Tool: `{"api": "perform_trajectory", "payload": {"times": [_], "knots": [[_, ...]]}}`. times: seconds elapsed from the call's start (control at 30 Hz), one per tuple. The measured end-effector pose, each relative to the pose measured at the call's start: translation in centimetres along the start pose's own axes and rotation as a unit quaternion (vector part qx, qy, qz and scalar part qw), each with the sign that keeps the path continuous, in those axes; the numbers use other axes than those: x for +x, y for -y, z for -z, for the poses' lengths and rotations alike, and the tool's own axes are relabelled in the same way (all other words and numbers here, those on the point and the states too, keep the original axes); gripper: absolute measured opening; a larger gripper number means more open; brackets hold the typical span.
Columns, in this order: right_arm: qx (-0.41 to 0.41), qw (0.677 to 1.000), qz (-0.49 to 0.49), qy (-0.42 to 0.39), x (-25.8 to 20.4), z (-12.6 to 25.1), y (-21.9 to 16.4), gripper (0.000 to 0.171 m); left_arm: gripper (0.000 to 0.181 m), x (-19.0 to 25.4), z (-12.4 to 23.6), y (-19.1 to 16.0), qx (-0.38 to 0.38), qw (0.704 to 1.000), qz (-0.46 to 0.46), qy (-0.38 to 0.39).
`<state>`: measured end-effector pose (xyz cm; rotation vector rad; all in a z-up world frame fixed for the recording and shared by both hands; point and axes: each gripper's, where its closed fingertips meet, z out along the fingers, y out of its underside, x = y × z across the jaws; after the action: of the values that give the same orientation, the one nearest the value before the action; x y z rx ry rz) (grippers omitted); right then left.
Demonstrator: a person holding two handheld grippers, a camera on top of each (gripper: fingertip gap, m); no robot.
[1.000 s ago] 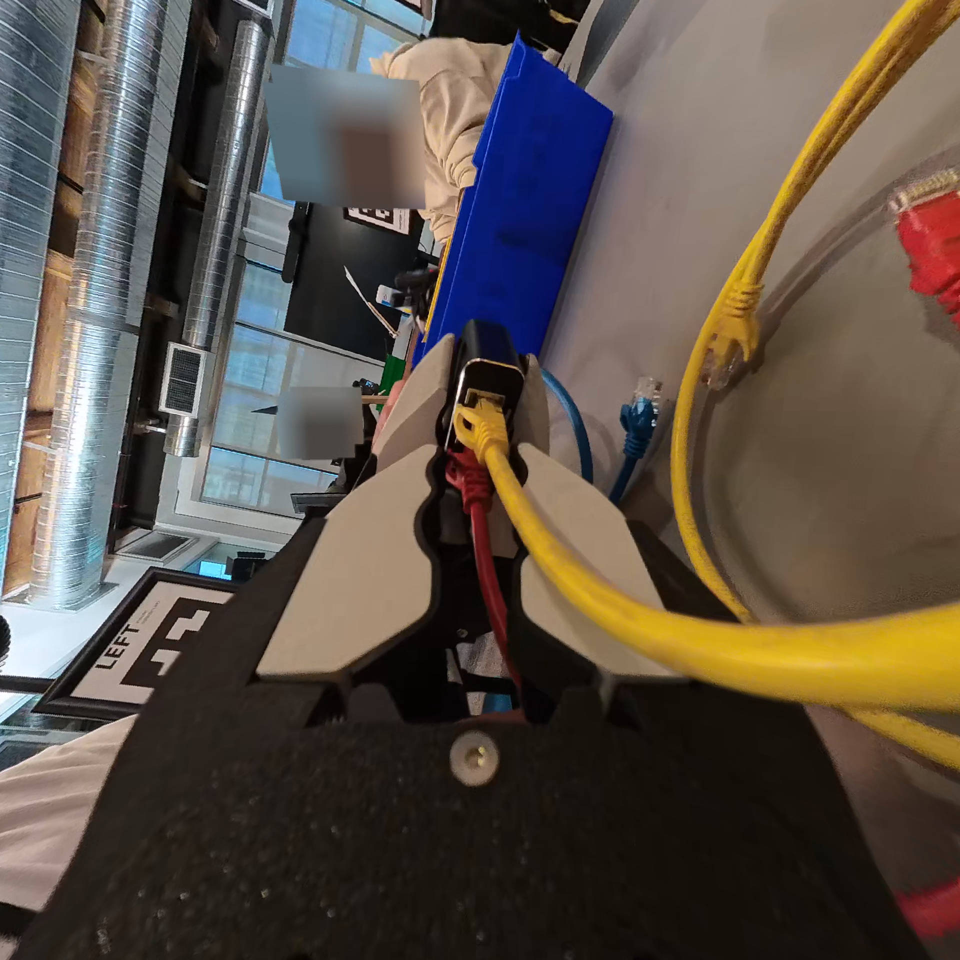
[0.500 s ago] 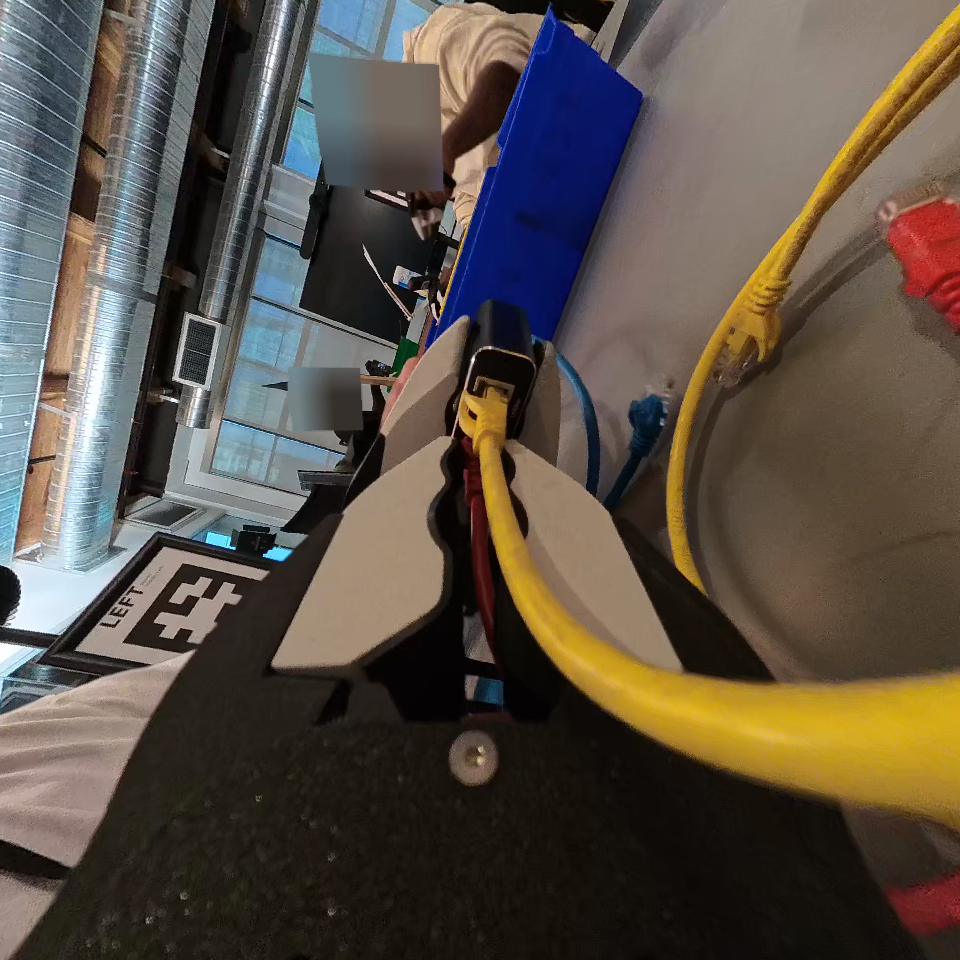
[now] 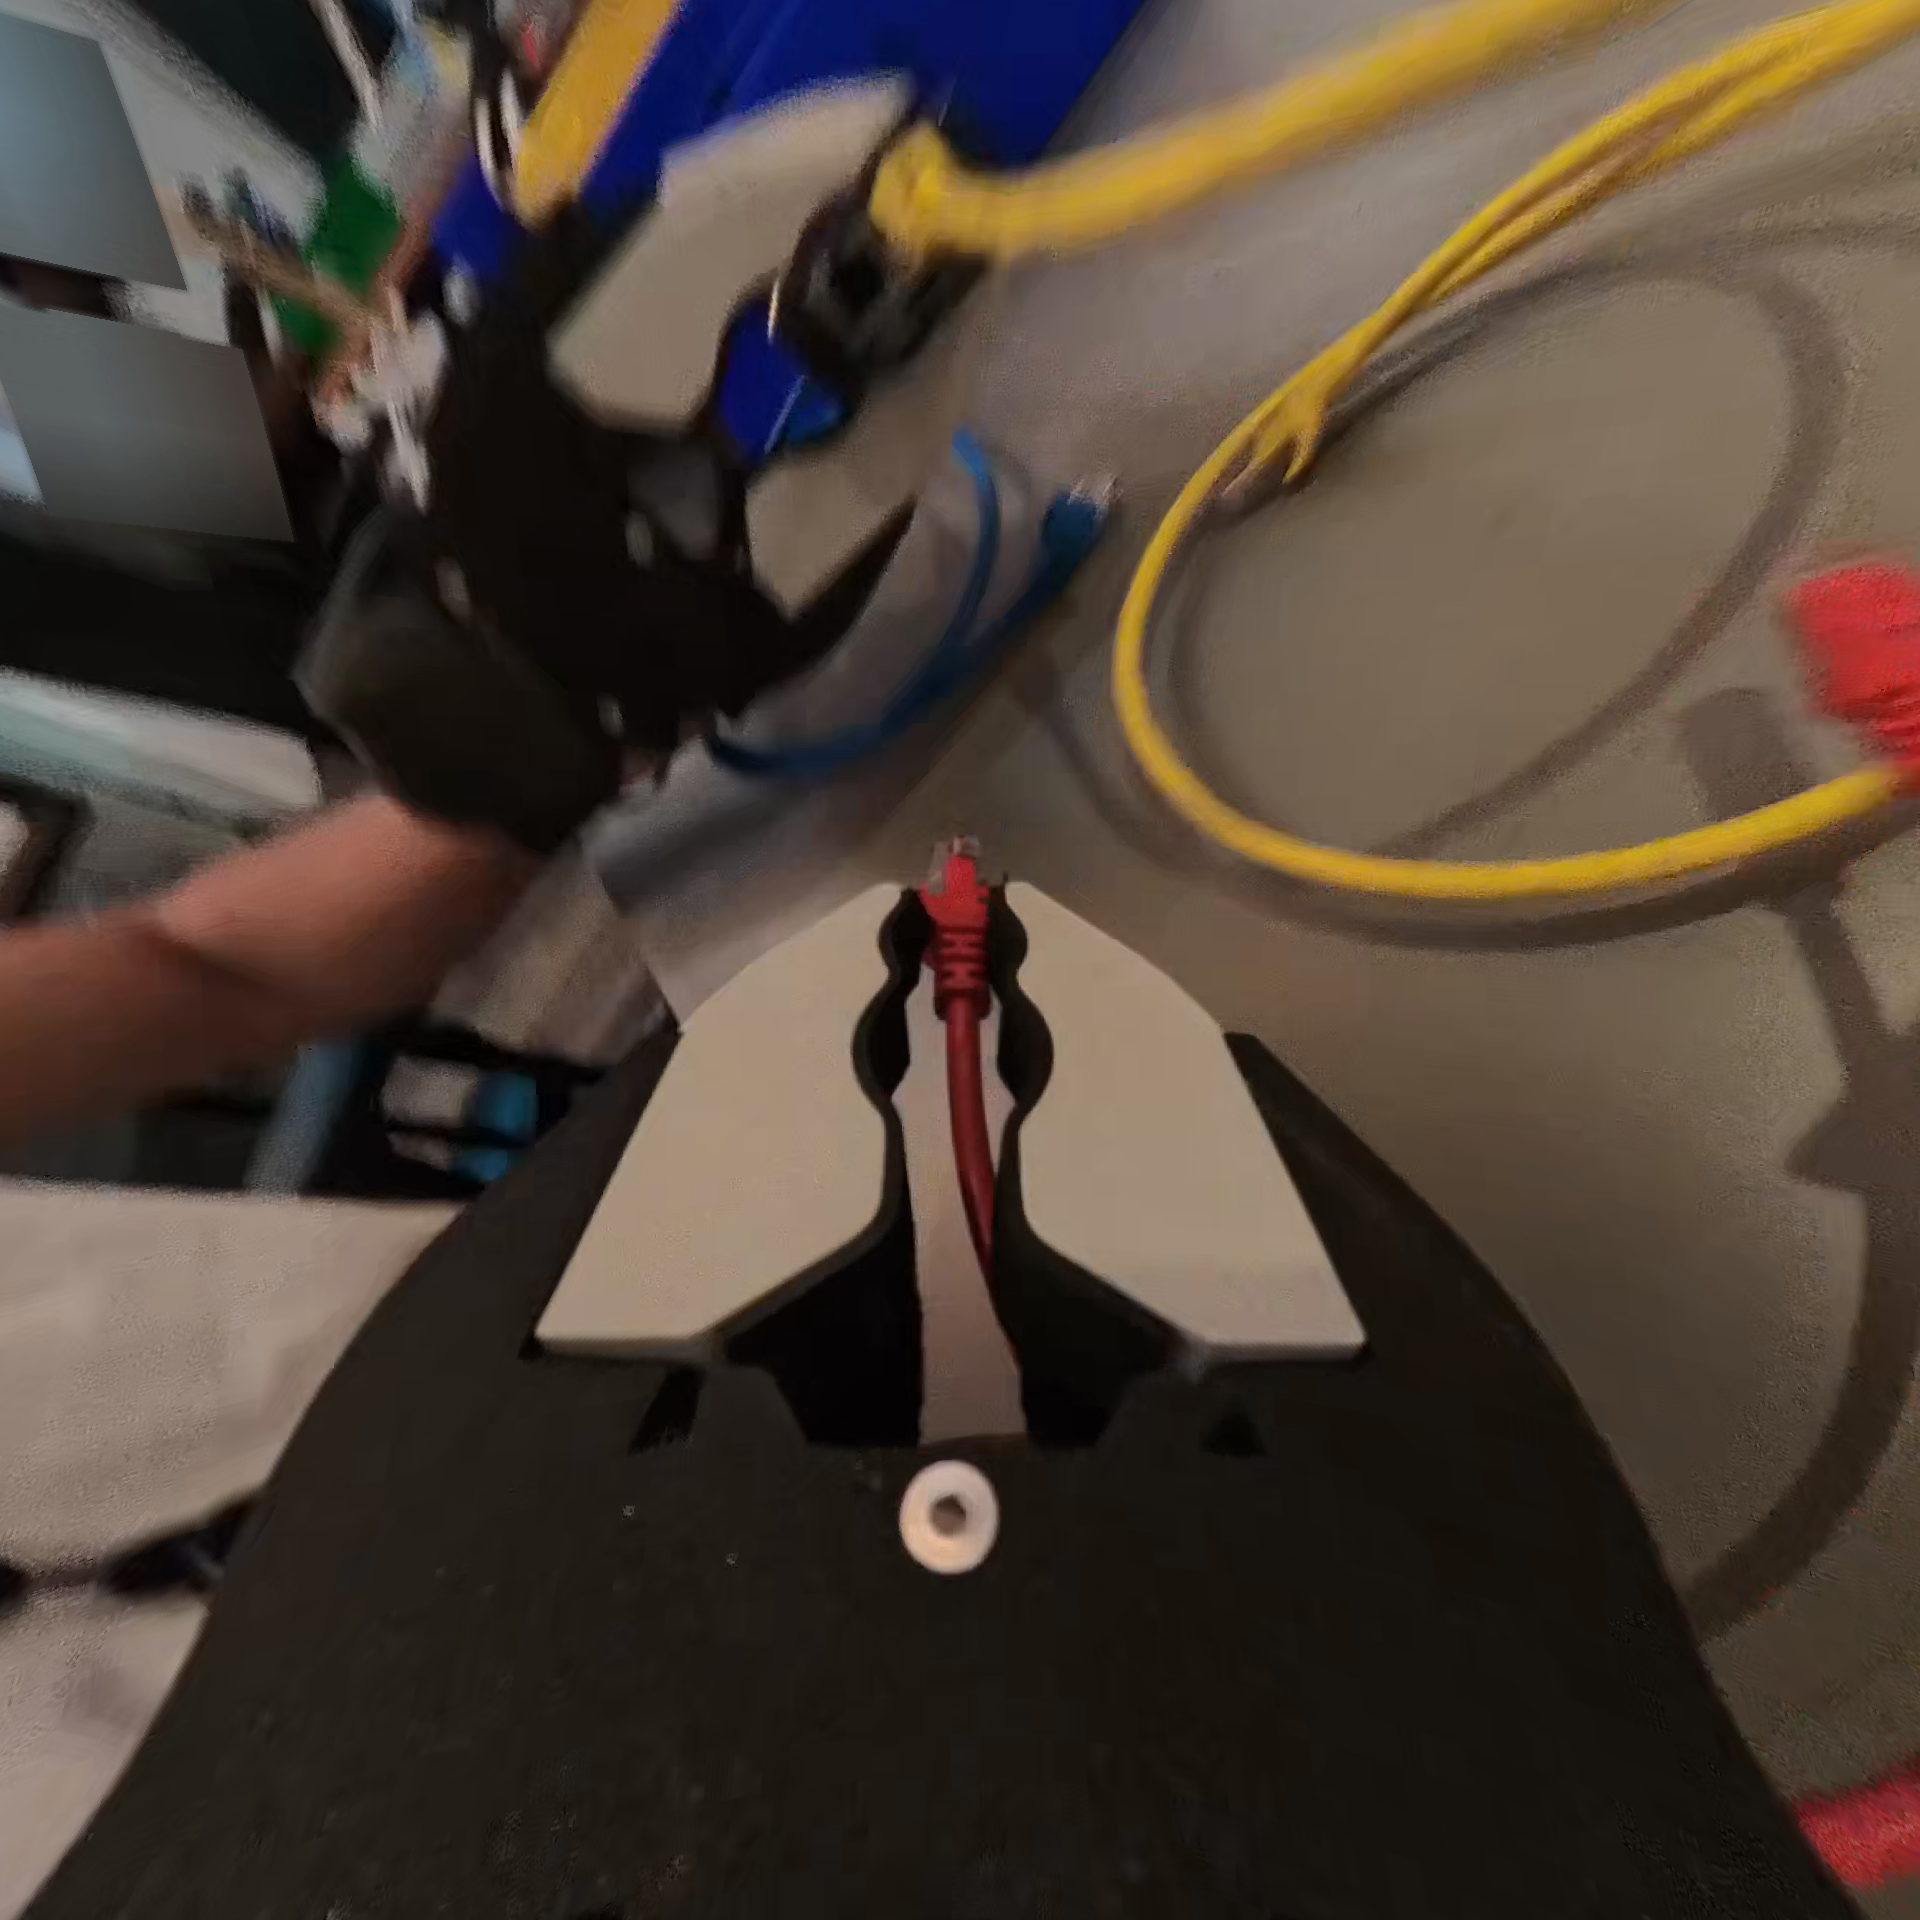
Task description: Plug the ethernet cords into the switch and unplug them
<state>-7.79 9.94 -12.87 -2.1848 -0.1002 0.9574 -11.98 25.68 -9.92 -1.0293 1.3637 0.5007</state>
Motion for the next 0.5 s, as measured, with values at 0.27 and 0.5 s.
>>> {"api": "perform_trajectory", "payload": {"times": [0.27, 0.5], "knots": [[-0.077, 0.996, 0.014, 0.031, -2.0, -2.0, -4.6, 0.042, 0.026, -0.3, -0.2, -0.7, -0.006, 0.994, 0.089, -0.065], [-0.028, 0.987, 0.159, 0.019, -3.1, 4.3, -4.6, 0.079, 0.026, -0.1, 2.6, -0.3, 0.010, 0.989, 0.101, -0.107]]}}
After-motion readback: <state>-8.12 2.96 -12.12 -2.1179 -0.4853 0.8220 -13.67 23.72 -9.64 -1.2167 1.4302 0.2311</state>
